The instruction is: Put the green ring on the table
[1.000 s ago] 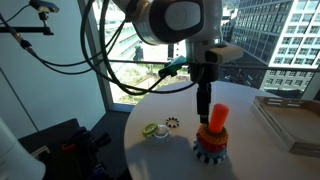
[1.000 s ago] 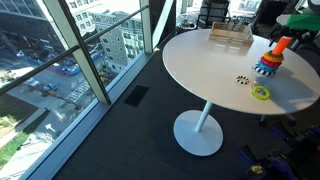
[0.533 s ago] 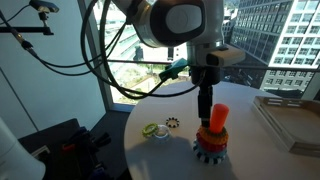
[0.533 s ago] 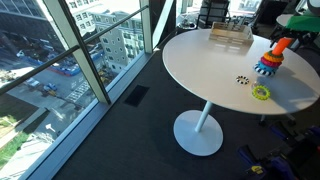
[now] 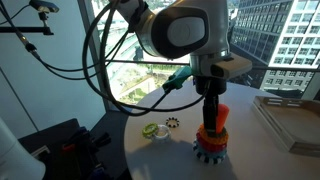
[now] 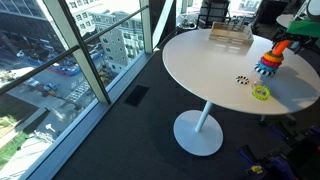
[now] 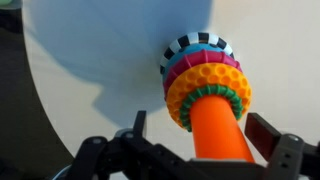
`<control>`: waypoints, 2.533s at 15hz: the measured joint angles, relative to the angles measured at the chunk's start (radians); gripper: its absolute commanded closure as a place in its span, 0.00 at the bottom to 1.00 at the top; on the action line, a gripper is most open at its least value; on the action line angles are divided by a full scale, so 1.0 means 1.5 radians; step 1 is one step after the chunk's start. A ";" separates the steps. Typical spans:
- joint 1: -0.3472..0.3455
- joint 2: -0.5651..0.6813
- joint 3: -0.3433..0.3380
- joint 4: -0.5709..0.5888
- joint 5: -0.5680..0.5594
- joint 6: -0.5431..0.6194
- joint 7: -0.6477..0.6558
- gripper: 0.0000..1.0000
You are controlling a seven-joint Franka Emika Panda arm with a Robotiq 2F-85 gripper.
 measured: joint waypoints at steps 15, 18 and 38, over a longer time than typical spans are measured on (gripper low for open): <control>0.034 0.002 -0.008 -0.017 0.000 0.061 0.011 0.00; 0.039 -0.014 -0.008 -0.035 0.000 0.079 0.011 0.00; 0.041 -0.045 -0.007 -0.082 0.000 0.084 0.017 0.00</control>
